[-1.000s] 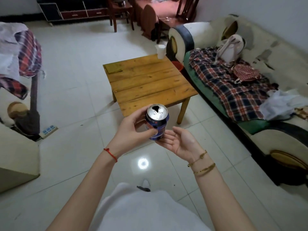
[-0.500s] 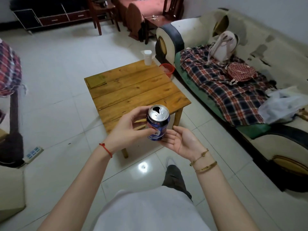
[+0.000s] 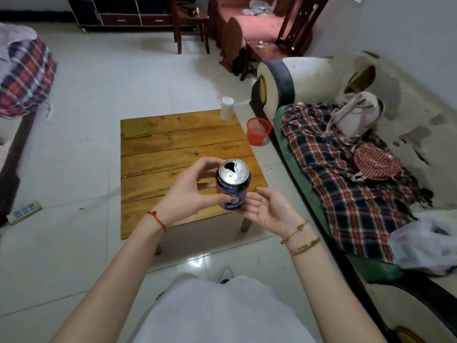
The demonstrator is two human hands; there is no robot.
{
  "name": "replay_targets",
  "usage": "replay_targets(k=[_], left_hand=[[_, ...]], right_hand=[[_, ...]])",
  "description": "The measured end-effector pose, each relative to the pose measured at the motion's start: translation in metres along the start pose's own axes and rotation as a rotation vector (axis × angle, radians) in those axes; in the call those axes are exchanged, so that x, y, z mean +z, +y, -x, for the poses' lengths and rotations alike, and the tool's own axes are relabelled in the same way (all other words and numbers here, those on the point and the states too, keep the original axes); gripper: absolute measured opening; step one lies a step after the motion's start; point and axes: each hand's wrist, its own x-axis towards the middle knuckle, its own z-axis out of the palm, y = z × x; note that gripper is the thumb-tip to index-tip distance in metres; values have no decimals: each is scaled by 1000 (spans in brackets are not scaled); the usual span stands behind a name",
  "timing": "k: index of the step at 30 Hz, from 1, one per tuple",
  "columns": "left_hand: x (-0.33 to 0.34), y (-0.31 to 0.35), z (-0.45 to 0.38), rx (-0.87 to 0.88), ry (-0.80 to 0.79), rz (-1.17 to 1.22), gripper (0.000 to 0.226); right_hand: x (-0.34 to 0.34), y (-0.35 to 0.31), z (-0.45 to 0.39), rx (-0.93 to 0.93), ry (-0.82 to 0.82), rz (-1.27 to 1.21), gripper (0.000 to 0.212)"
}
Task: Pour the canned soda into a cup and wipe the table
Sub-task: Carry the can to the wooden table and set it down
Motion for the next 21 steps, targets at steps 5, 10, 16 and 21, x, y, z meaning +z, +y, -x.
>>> replay_targets(k=[5, 10, 16, 21], left_hand=[[19, 2, -47, -43, 76, -1, 63], [20, -9, -83, -81, 178, -10, 67], [8, -30, -128, -121, 273, -49, 68], [-10, -53, -175, -147, 314, -25, 66]], right_hand=[[-11, -54, -30, 53, -46, 53, 40], [-7, -86, -71, 91, -77, 87, 41], [12, -111, -126, 104, -57, 68, 38], [30, -134, -174, 99, -26, 29, 39]])
